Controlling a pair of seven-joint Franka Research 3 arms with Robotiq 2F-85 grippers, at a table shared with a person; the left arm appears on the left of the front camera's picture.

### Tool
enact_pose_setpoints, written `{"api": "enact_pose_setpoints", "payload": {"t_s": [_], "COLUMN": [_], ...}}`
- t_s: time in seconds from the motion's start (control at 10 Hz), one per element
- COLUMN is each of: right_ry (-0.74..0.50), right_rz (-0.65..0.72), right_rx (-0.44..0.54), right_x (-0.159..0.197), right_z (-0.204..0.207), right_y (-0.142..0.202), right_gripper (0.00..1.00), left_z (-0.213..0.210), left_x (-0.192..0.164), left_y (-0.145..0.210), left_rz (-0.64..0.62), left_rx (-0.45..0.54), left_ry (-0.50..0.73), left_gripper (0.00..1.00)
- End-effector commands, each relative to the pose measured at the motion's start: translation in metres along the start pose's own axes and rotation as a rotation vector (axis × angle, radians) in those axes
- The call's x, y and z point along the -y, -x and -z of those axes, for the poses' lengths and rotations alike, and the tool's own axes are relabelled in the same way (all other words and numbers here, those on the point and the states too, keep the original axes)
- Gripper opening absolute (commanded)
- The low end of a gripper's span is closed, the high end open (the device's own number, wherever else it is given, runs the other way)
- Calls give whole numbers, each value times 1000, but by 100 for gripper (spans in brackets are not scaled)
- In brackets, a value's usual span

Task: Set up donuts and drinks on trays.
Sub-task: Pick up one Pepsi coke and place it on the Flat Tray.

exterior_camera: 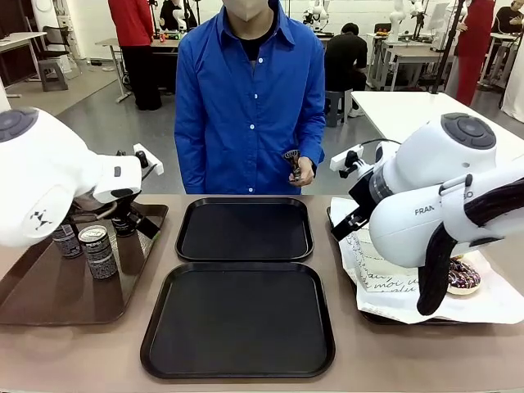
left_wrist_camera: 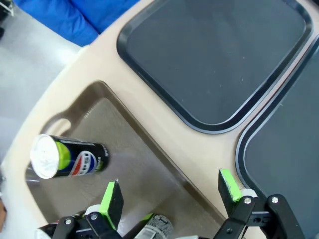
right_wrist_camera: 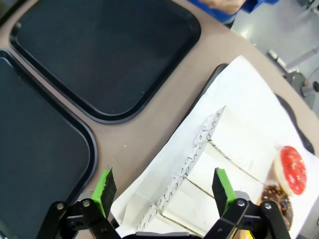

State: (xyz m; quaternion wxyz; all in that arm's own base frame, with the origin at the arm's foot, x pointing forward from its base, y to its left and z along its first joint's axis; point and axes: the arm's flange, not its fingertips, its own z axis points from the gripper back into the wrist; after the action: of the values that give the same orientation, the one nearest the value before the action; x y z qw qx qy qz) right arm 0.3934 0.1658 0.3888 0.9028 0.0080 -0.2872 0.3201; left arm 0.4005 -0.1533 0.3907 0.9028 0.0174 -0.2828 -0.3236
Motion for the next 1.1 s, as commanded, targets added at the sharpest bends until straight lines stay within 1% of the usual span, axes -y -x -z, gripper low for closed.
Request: {"api": "enact_pose_setpoints", "payload": {"t_s": [0.0, 0.1, 0.2, 0.3, 0.4, 0.5, 0.6, 0.7, 0.8, 0.9, 1.0], "right_ry": [30, 24, 32, 6, -17, -30, -10, 12, 208, -46, -46], "right_rz": [-31, -36, -51, -37, -35, -25, -51, -76, -92, -37, -37], "right_rx": [6, -6, -58, -130, -242, -295, -350, -354, -361, -369, -369], "right_x": [-21, -29, -39, -48, -57, -65, -77, -88, -78, -20, -20], "right_z": [-64, -93, -111, -120, -122, -124, -132, -137, -123, -149, -149], "right_y": [74, 102, 133, 164, 199, 222, 238, 246, 231, 41, 41], "right_gripper": [100, 100, 100, 100, 100, 100, 100, 100, 100, 100, 100], "left_z": [-67, -85, -95, -100, -108, -112, -120, -127, -114, -131, -131], "left_x": [40, 48, 54, 65, 75, 81, 87, 95, 91, 70, 70], "left_y": [55, 71, 86, 103, 126, 141, 153, 162, 157, 10, 10], "left_rz": [24, 19, 25, 14, -25, -72, -94, -105, -67, -54, -54], "left_rx": [-12, -38, -69, -126, -167, -202, -218, -220, -205, -250, -250], "left_ry": [-150, -157, -96, -20, 66, 116, 119, 125, -40, 133, 133], "left_gripper": [100, 100, 100, 100, 100, 100, 100, 100, 100, 100, 100]}}
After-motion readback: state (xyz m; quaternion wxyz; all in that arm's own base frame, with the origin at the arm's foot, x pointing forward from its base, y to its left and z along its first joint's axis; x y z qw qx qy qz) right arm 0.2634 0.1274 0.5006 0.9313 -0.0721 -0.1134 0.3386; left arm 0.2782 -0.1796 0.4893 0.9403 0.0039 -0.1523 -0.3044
